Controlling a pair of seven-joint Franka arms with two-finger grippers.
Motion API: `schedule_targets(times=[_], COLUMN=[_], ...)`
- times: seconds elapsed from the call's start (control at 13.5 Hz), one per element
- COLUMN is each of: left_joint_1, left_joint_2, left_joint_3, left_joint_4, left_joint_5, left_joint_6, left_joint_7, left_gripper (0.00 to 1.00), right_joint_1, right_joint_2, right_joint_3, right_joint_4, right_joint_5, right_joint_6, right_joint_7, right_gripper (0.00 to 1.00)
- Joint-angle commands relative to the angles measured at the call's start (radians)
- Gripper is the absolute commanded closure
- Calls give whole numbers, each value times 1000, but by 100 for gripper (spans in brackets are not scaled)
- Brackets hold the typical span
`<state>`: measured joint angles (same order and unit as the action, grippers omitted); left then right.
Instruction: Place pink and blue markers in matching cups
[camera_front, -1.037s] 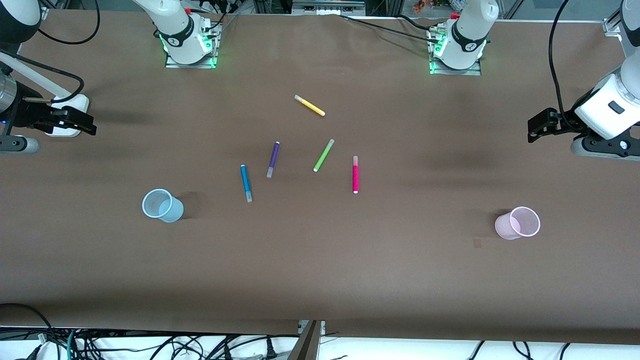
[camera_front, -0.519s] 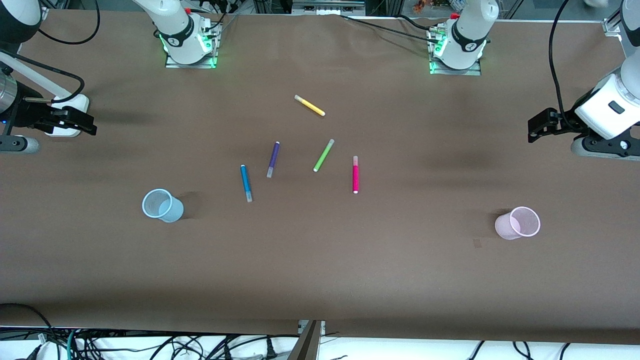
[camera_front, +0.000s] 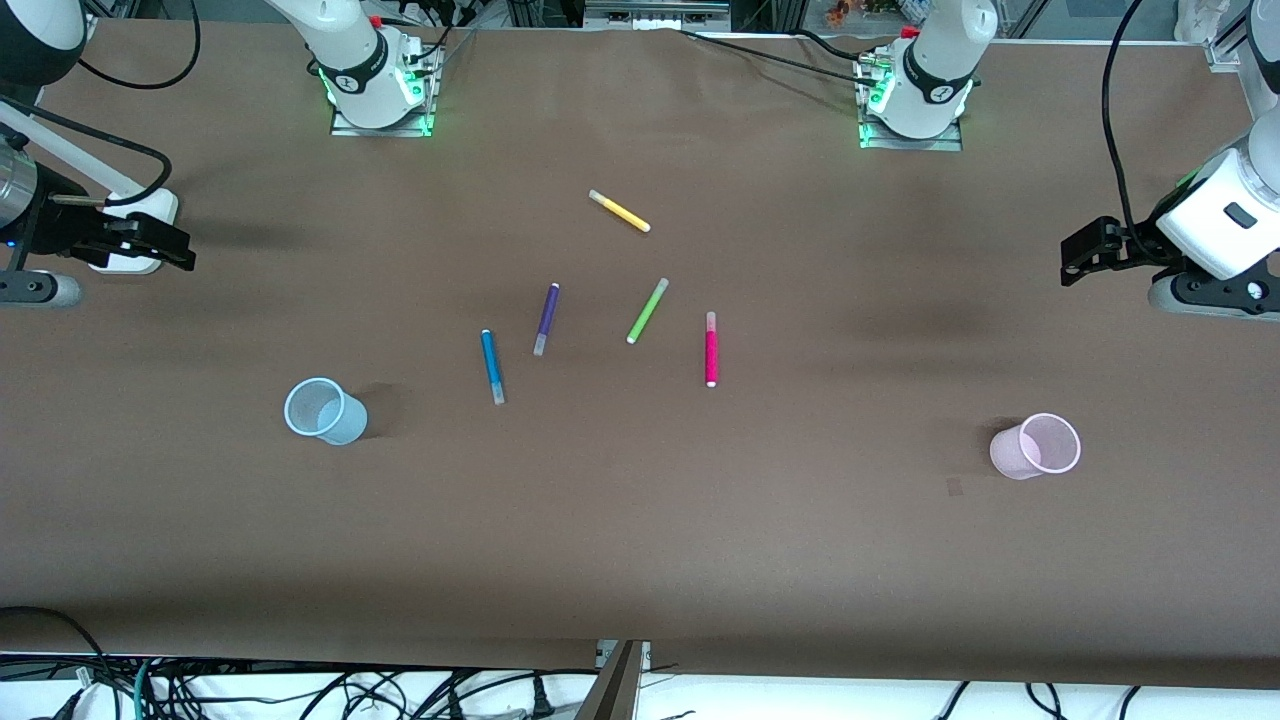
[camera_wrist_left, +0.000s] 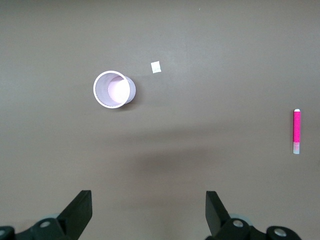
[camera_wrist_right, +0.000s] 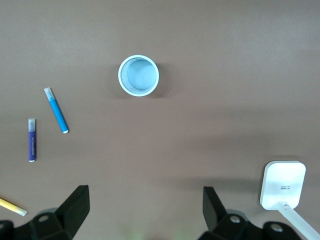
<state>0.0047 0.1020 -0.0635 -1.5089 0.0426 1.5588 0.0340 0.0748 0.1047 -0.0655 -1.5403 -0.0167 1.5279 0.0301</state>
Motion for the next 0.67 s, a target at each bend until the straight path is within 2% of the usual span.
schedule_targets(times=[0.0,0.37,0.59], left_joint_1=[6,11,9], left_joint_2=[12,12,12], left_joint_3=[-2,-2,-2], left_joint_4=[30,30,33], left_joint_5=[22,20,19], left_joint_6=[-14,-13,-11], left_joint_7=[29,29,29], left_gripper=[0,0,0], right_joint_1=[45,134,169], right_joint_2=[36,81,136], right_joint_3=[4,4,26], right_joint_4=[32,32,32], right_joint_5=[-5,0,4], right_joint_6=[-3,0,18], right_joint_7=[24,25,10], right_gripper=[0,0,0])
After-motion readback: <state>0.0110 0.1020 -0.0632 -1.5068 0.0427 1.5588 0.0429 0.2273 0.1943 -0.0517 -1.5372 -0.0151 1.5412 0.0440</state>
